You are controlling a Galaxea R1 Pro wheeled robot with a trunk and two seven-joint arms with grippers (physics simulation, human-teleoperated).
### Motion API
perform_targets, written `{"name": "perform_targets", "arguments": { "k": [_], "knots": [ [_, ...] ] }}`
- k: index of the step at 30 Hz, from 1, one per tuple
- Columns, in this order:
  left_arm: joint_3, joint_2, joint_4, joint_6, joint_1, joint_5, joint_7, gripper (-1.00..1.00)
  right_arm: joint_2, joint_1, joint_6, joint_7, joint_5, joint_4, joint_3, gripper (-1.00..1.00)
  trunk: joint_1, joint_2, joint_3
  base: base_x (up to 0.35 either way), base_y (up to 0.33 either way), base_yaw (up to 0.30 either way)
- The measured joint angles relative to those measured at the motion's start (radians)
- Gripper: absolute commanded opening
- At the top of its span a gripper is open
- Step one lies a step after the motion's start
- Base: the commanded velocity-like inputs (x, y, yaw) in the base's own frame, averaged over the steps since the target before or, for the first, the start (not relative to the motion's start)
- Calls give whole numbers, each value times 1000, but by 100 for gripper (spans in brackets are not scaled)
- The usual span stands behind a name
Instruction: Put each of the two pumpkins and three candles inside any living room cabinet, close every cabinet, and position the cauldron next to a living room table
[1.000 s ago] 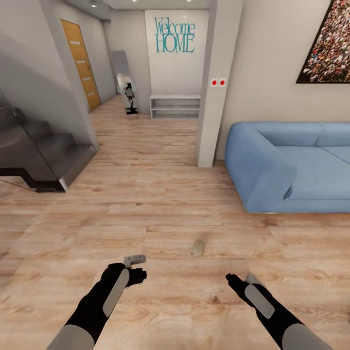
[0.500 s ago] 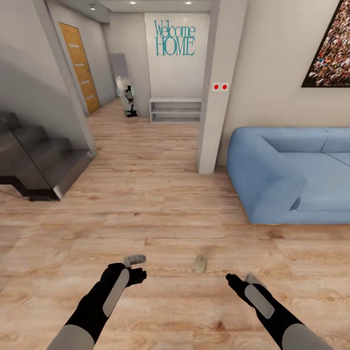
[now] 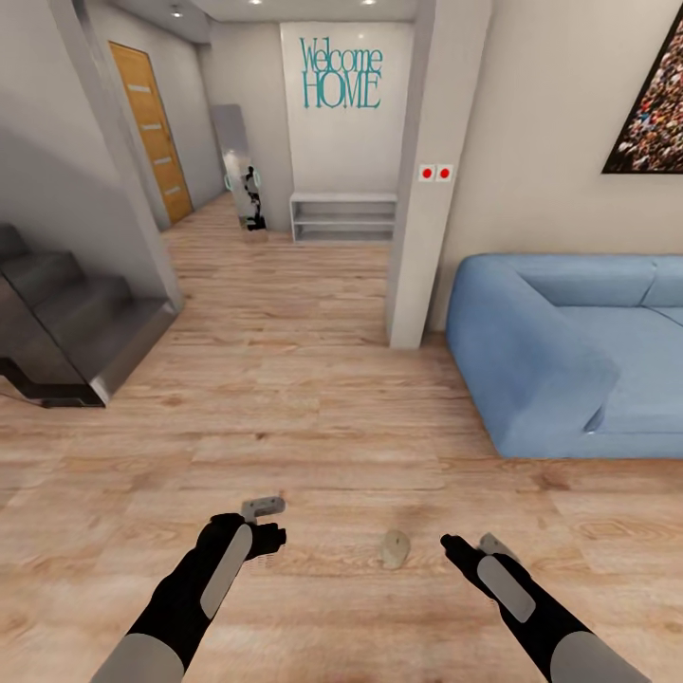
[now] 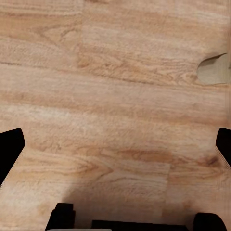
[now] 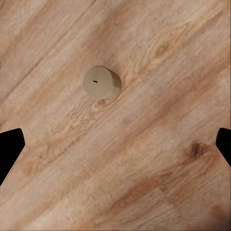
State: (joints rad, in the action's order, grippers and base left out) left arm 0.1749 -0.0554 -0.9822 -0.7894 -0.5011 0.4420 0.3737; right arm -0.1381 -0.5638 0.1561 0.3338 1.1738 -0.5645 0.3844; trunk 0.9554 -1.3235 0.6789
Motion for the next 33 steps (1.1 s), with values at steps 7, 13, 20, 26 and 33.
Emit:
{"name": "perform_targets", "arguments": {
  "k": [7, 13, 20, 26, 33],
  "knots": [
    [-1, 0, 0, 0, 0, 0, 0, 100, 0, 0, 0, -1, -20, -1, 0, 100, 0, 0, 0, 329, 0, 0],
    [0, 0, 0, 0, 0, -1, 0, 100, 2, 0, 2, 1, -89, 0, 2, 100, 0, 0, 0, 326, 0, 0],
    [-6, -1, -11, -34, 0, 4, -1, 100, 3, 0, 18, 12, -149, 5, 7, 100, 0, 0, 0, 316, 0, 0],
    [-15, -3, -31, -97, 0, 7, -6, 100, 13, -1, 35, 15, -154, 108, 77, 100, 0, 0, 0, 289, 0, 0],
    [-18, -3, -47, -110, 1, 23, -11, 100, 47, -2, 36, 16, -163, 174, 113, 100, 0, 0, 0, 255, 0, 0]
  ]
}}
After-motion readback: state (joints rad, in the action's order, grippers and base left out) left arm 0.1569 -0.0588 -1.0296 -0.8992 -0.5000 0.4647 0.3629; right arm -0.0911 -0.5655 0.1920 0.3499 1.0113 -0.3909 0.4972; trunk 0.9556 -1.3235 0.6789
